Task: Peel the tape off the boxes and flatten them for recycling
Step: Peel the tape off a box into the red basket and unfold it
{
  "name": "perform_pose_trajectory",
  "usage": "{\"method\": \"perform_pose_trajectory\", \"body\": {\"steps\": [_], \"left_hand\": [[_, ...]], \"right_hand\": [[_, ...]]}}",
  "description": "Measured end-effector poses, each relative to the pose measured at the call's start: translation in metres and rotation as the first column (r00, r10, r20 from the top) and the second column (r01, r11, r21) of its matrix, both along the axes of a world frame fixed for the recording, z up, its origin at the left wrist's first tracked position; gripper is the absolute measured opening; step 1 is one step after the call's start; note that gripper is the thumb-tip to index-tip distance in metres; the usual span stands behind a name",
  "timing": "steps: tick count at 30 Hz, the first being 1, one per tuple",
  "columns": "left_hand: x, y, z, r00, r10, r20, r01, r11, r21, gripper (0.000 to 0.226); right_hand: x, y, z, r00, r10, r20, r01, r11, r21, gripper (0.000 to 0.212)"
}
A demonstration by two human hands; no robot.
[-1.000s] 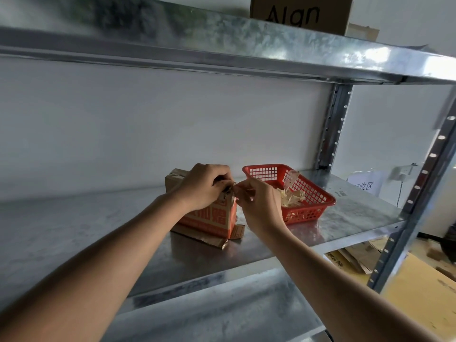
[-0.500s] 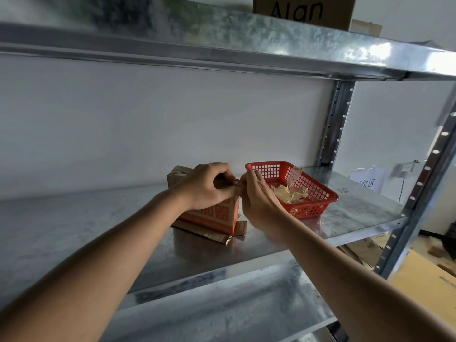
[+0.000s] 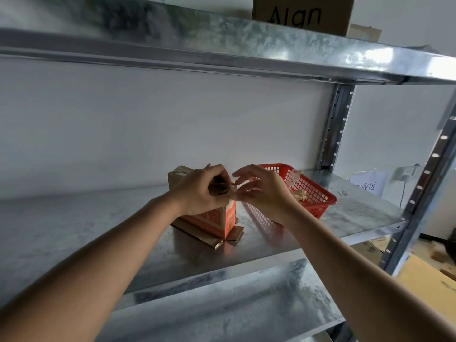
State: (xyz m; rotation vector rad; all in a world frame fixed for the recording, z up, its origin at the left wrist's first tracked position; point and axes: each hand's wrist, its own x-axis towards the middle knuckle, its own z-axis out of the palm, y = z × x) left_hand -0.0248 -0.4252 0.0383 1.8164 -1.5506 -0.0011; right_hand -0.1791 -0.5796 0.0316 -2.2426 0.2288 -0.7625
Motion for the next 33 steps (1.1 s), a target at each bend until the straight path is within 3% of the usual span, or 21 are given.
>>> {"method": "perform_pose_trajectory", "body": {"steps": [4,8,11,19,23,26,30,33], "left_hand": [[-0.001,0.003,-0.001,1.0,0.002,0.007,-0.002,1.0,-0.013,0.024],[0.001,0.002,-0.001,0.998,0.051,0.022,-0.052,0.998,0.026,0.025],[-0.002,-0.001,-0.002,0.999,0.006,0.042,-0.006,1.0,0.011,0.027],[-0.018,-0.005,0.0,0.982,-0.059,-0.179,0.064,0.998,0.018,0.047],[-0.016,-0.011,-0.009,0.988,0.15,-0.03,-0.15,0.988,0.028,0.09],[-0.013,-0.015,-0.012,0.937,0.348,0.041,-0.35,0.936,0.041,0.124],[-0.001,-0.007,-0.009,0.853,0.504,0.137,-0.52,0.843,0.134,0.105],[0.001,-0.002,-0.002,0.849,0.514,0.119,-0.528,0.824,0.205,0.09]], "right_hand": [[0.004,0.004,0.0,0.989,-0.117,0.091,0.137,0.957,-0.255,0.02],[0.003,0.008,0.013,0.99,-0.113,0.089,0.143,0.835,-0.532,0.011],[0.002,0.011,0.02,0.991,-0.08,0.104,0.125,0.812,-0.57,0.01],[0.016,0.013,0.021,0.976,-0.206,0.071,0.217,0.955,-0.203,0.015],[0.027,0.011,0.018,0.967,-0.245,0.065,0.251,0.962,-0.108,0.015],[0.034,0.011,0.009,0.966,-0.257,0.034,0.254,0.963,0.09,0.012],[0.041,0.015,0.0,0.977,-0.212,0.034,0.178,0.886,0.429,0.004],[0.049,0.029,-0.002,0.989,-0.136,0.062,0.061,0.747,0.662,0.007]]}}
